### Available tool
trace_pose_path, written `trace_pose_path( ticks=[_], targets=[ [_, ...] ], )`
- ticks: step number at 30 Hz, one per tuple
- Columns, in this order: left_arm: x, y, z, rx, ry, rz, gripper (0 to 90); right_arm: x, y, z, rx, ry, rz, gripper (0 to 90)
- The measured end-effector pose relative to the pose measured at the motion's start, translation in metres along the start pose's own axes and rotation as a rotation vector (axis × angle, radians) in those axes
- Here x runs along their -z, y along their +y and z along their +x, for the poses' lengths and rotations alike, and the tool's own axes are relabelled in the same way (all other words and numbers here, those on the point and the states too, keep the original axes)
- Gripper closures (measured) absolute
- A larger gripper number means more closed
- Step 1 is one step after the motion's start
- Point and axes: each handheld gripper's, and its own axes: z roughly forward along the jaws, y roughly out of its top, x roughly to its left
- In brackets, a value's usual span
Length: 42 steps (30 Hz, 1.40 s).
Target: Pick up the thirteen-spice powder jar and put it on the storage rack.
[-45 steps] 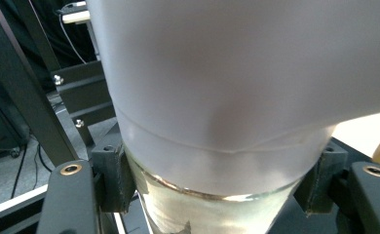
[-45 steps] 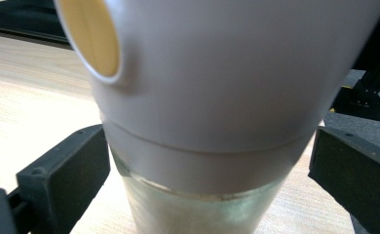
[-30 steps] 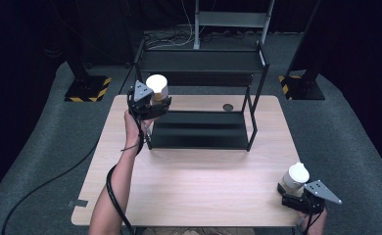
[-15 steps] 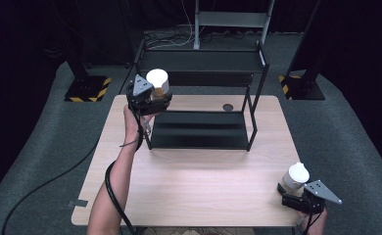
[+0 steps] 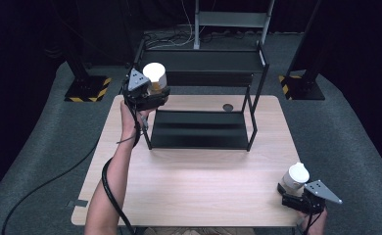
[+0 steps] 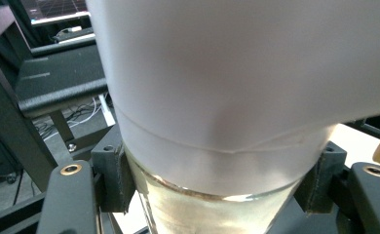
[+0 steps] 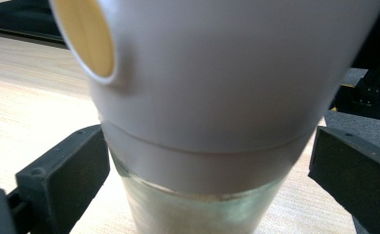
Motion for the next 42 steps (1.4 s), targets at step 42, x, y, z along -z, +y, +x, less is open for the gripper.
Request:
trace_pose_path(
  ticks=[42],
  targets=[
    [0.016, 0.047, 0.008, -0.007, -0.032, -0.047, 30.8, -0.001, 0.002, 0.000, -0.001, 0.002, 0.009, 0.2]
  ],
)
